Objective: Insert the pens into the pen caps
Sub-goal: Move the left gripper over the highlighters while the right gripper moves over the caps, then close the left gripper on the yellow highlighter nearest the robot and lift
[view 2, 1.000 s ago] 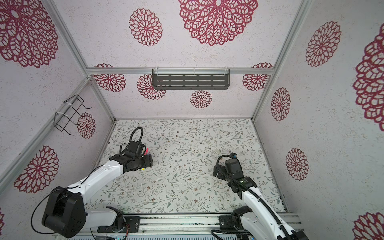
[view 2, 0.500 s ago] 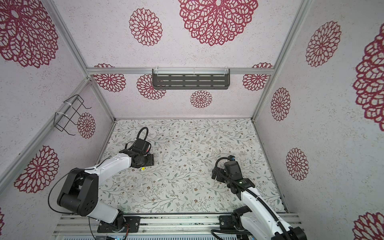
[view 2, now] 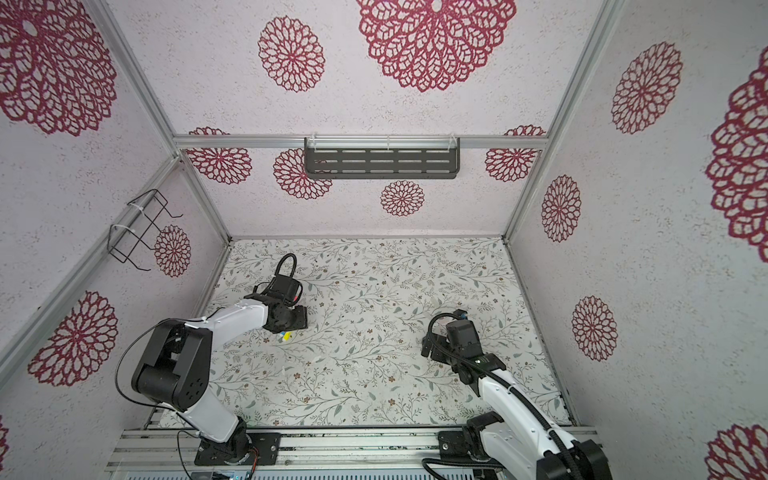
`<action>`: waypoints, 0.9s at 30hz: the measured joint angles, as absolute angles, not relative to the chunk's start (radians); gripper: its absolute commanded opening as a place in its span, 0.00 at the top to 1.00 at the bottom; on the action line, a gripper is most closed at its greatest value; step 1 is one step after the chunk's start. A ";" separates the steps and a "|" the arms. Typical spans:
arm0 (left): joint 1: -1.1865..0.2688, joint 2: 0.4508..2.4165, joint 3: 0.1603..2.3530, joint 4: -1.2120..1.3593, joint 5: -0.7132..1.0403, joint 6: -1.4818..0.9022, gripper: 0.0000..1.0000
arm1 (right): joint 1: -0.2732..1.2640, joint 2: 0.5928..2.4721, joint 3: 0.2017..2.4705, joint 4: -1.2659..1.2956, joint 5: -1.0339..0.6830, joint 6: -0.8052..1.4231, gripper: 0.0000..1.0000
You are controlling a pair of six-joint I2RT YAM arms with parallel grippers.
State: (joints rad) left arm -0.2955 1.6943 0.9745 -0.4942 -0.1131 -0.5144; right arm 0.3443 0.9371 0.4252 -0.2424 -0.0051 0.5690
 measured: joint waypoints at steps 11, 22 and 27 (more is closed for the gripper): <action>-0.295 1.722 0.981 -0.492 -0.105 -0.505 0.41 | 0.344 0.963 0.427 -0.237 -0.006 0.569 0.01; -0.331 1.751 0.982 -0.517 -0.124 -0.501 0.50 | 0.344 0.941 0.428 -0.237 -0.006 0.569 0.01; -0.350 1.764 0.995 -0.524 -0.144 -0.504 0.68 | 0.344 0.914 0.428 -0.238 -0.005 0.569 0.01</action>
